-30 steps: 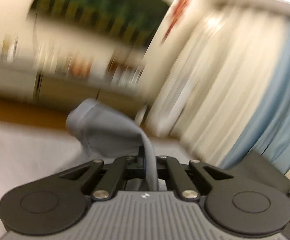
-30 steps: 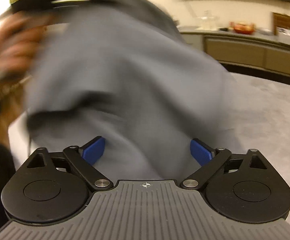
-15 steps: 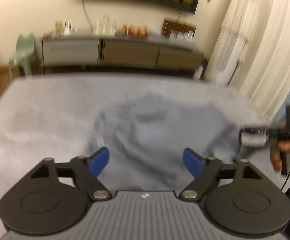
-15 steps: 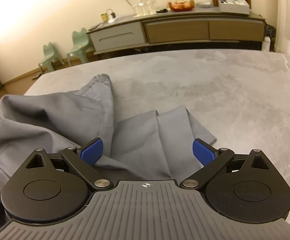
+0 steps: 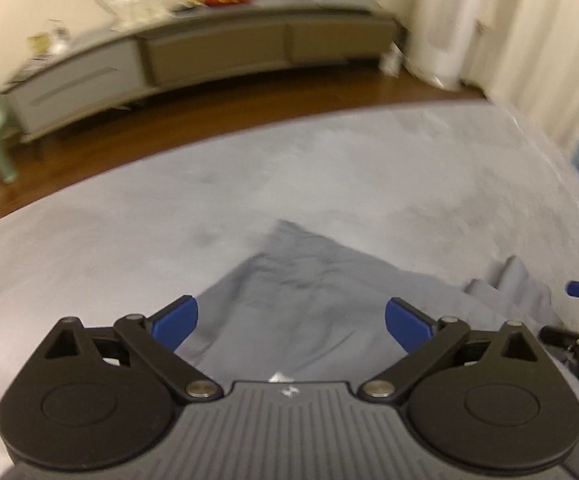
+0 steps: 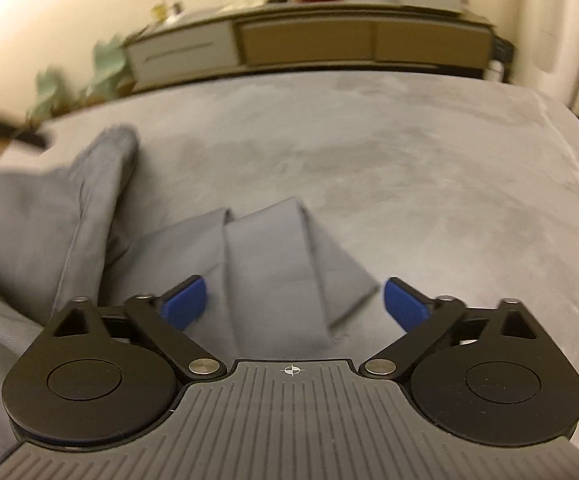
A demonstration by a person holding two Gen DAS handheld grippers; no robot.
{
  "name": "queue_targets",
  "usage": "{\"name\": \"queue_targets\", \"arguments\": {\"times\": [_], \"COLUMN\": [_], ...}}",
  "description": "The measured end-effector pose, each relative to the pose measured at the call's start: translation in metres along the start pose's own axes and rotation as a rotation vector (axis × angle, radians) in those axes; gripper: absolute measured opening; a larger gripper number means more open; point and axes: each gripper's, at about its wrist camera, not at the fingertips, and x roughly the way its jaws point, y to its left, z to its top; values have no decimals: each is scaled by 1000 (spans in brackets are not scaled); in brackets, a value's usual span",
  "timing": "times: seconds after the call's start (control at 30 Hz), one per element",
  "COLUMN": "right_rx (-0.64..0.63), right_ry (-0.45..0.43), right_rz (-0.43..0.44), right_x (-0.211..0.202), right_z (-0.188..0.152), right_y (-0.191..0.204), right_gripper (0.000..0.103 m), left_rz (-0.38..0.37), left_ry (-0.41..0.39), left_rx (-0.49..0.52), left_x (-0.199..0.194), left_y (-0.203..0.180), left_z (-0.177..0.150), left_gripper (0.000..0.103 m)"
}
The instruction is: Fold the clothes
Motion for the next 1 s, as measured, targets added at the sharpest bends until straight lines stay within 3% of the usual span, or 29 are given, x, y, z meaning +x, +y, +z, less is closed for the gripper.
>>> {"name": "queue_targets", "arguments": {"times": [0.03,0.07,0.13,0.2,0.23,0.27,0.33,0.4,0.47,0.57,0.6,0.67,0.7,0.73,0.77,0.83,0.87,1.0], "right_rx": [-26,-34,-44,-66,-56,-44,0,53,113,239,285,324,358,389,417,512,544,670], "right_ry": [12,31,55,50,47,42,15,-43,-121,-305,-389,-546,-552,-542,-460,-328,-304,-217], "right_rz": [9,23,22,24,34,44,65,71,71,35,10,-118,-192,-265,-322,-342,-339,-330], "right_x": [5,9,17,17,15,14,6,-12,-35,-85,-110,-153,-157,-157,-141,-110,-106,-93], "right_z": [0,1,0,-1,0,2,5,10,16,21,19,11,8,6,5,-2,-6,-22], "right_y": [4,6,8,10,9,7,-1,-11,-24,-57,-70,-92,-103,-115,-127,-148,-154,-173], "right_gripper": [78,59,50,36,14,10,7,6,5,3,3,3,3,3,3,3,5,7], "left_rz": [8,15,23,5,-3,-11,-37,-64,-103,-151,-141,-66,-10,53,87,128,132,115], "left_ry": [35,72,126,141,127,103,17,-77,-235,-542,-635,-762,-773,-727,-651,-488,-453,-414], "left_rx": [17,37,64,88,94,97,44,-20,-122,-354,-426,-531,-567,-587,-603,-632,-641,-670], "left_x": [13,26,48,61,60,56,30,1,-54,-164,-200,-256,-271,-271,-260,-230,-222,-205], "left_y": [-5,-11,-18,-28,-30,-32,-21,-7,18,73,87,112,121,129,135,146,148,151], "left_z": [2,3,1,-4,-6,-8,-10,-12,-19,-56,-71,-113,-128,-138,-146,-161,-168,-194], "left_gripper": [103,103,103,68,42,21,8,6,6,6,5,2,2,2,2,0,0,0]}}
